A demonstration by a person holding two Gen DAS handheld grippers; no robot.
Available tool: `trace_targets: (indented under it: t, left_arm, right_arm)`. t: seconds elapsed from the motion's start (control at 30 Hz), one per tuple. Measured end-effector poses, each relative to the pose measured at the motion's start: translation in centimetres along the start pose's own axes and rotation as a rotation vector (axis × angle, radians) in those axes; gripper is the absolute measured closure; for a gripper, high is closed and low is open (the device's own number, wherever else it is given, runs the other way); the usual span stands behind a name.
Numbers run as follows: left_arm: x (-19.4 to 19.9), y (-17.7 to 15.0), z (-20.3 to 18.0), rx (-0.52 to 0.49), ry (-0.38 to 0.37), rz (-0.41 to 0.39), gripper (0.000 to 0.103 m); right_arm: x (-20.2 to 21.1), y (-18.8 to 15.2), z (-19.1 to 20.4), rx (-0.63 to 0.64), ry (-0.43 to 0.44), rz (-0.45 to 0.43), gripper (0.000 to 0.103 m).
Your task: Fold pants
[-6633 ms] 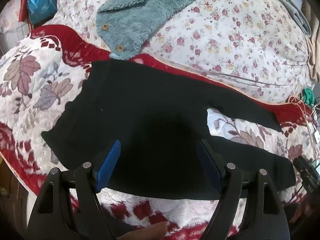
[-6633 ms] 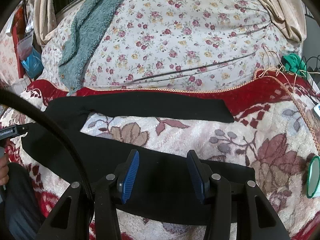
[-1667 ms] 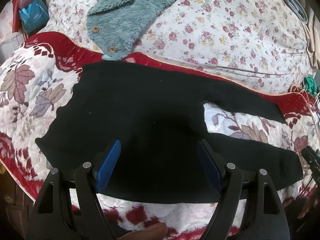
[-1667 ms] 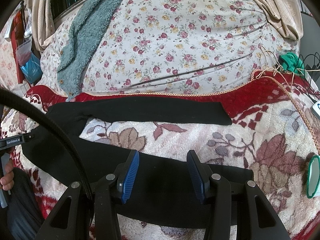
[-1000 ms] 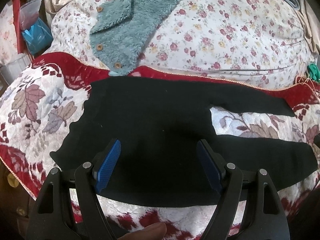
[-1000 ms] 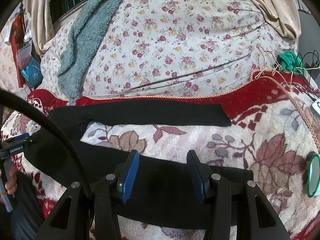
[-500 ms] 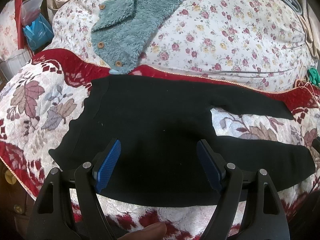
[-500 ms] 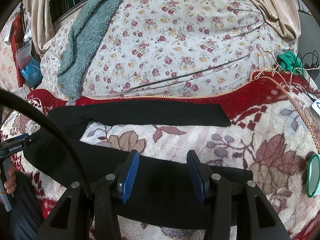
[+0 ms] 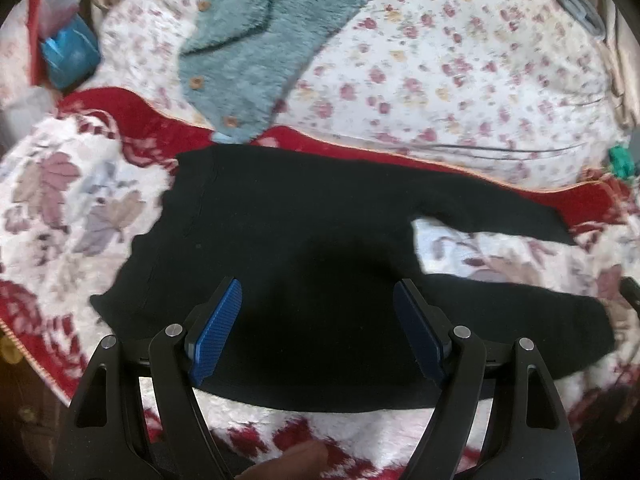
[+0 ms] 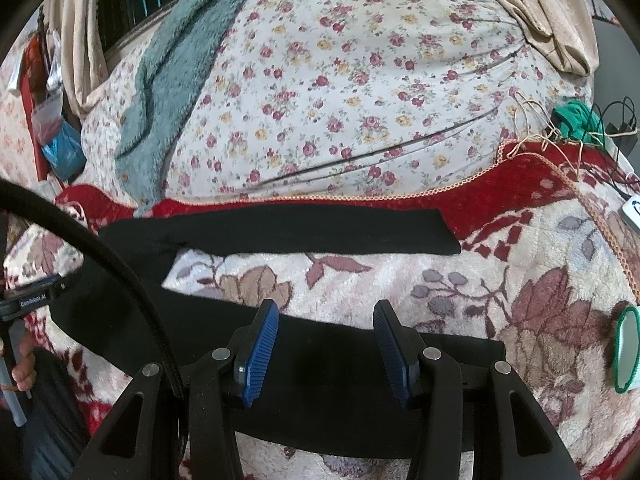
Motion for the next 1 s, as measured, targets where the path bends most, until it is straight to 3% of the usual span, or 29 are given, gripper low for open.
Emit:
trace_targets:
  t: [0.07, 0.17, 0.3, 0.4, 0.5, 0.57, 0.67, 0.87, 1.0]
  left_arm:
    - [0.5, 0.9, 0.8, 0.024, -0.069, -0.003, 0.021]
    - [0.8, 2.4, 1.9, 0.064, -0.153, -0.024, 0.001]
    - [0.3, 5.0, 4.1, 0.173, -0.323, -0.018, 0.001]
    - [-0.2, 7.2, 5.3, 0.18, -0.354, 0.041, 0.001]
    - [0.5, 9.4, 6.7, 0.181, -0.357, 0.006, 0.001]
    - [0.4, 11.2, 7.6, 0.164, -0.336, 0.004, 0.001]
    - [-0.3, 14.3, 8.8, 0.128, -0.314, 0.005, 0.001]
    - [-5.8, 20.2, 11.6, 0.098, -0.172, 0.122, 0.001]
    - [-9.0, 22.8, 13.4, 0.106, -0.11, 0.128, 0.001]
  right_arm:
    - [0.9, 0.4, -1.8, -0.065, 0.005, -0.029, 0.056]
    - [1.9, 1.4, -4.6, -0.129, -0.019, -0.038, 0.056]
    - [3.4, 4.0, -7.4, -0.127, -0.033, -0.083, 0.056]
    - [3.8, 6.1, -7.5, 0.009, -0.087, -0.105, 0.055]
    - [2.4, 7.7, -8.1, 0.104, -0.126, -0.043, 0.051]
    - [0.2, 8.9, -9.8, 0.073, -0.08, 0.068, 0.051]
    - [-3.0, 10.7, -13.3, -0.049, -0.028, 0.161, 0.051]
    - [-10.7, 11.9, -20.9, -0.457, 0.131, 0.306, 0.051]
    - [-16.4, 11.8, -22.4, -0.498, 0.118, 0.417, 0.051]
Point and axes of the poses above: each gripper's, at about its wrist camera, not at the fingertips, and x roughly against the way its jaws point, z to its left, y to its top, the point moved 1 cm from there along -x, roughly the way its jaws point, and after that the axes turned 8 degrees about x, right-handed, at the moved point
